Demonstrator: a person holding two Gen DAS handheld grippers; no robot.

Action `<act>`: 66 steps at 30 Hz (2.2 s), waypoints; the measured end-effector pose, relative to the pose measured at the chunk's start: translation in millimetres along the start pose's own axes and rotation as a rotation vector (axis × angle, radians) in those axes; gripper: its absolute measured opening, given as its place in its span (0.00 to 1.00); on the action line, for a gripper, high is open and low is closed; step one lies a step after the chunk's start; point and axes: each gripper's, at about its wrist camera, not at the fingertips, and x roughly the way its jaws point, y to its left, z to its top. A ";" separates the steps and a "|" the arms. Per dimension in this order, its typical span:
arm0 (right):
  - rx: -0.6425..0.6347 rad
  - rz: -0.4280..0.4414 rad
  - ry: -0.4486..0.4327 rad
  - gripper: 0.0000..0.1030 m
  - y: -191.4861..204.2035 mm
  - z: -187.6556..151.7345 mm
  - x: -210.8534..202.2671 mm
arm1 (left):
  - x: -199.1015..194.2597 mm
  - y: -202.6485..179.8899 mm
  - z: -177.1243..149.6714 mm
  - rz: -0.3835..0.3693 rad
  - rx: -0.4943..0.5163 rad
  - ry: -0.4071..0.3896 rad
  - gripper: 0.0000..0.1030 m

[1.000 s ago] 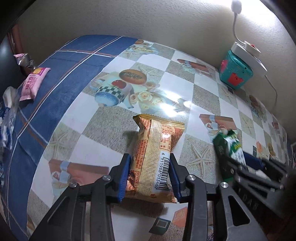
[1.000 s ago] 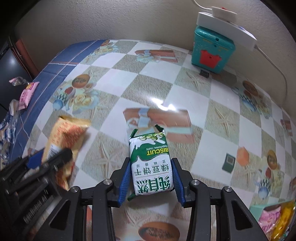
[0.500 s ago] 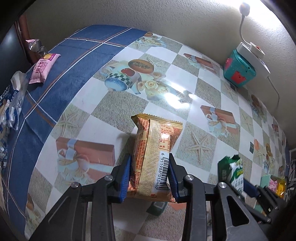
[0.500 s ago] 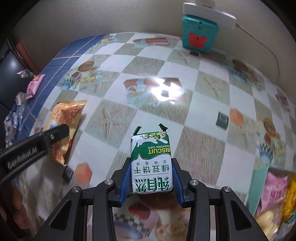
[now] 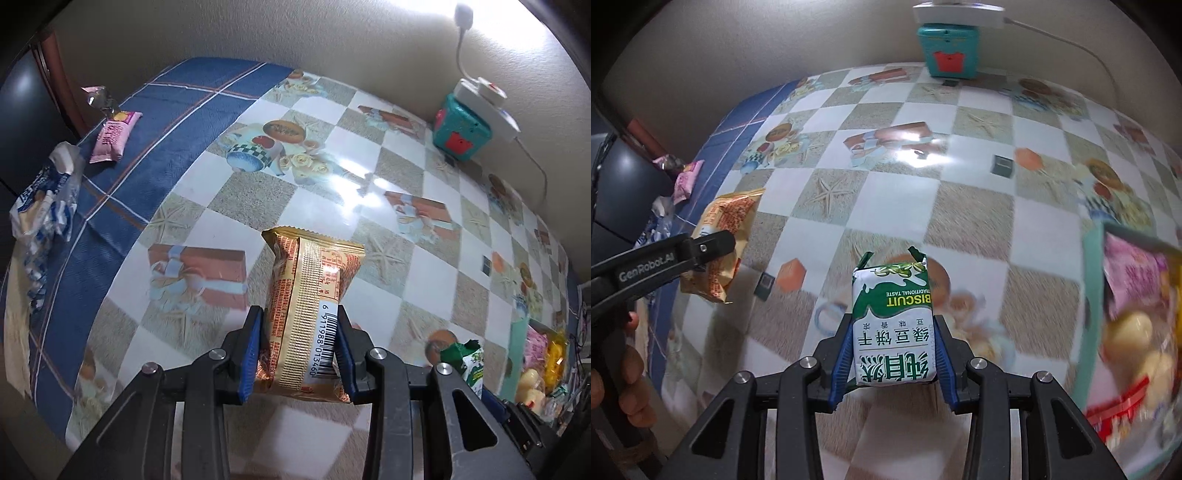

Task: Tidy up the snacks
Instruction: 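Carry the biscuit box with the right gripper while the left carries the wafer pack over the tray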

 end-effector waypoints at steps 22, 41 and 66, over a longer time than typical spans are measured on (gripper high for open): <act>0.262 -0.025 -0.121 0.41 -80.4 -79.8 -110.3 | -96.6 -93.9 -84.7 -0.077 0.042 -0.077 0.37; 0.360 -0.044 -0.190 0.42 -143.6 -101.5 -153.7 | -91.1 -154.4 -132.0 0.004 0.150 -0.076 0.37; 0.478 -0.170 -0.159 0.42 -213.5 -118.3 -152.3 | -71.1 -223.2 -158.1 -0.171 0.301 0.007 0.37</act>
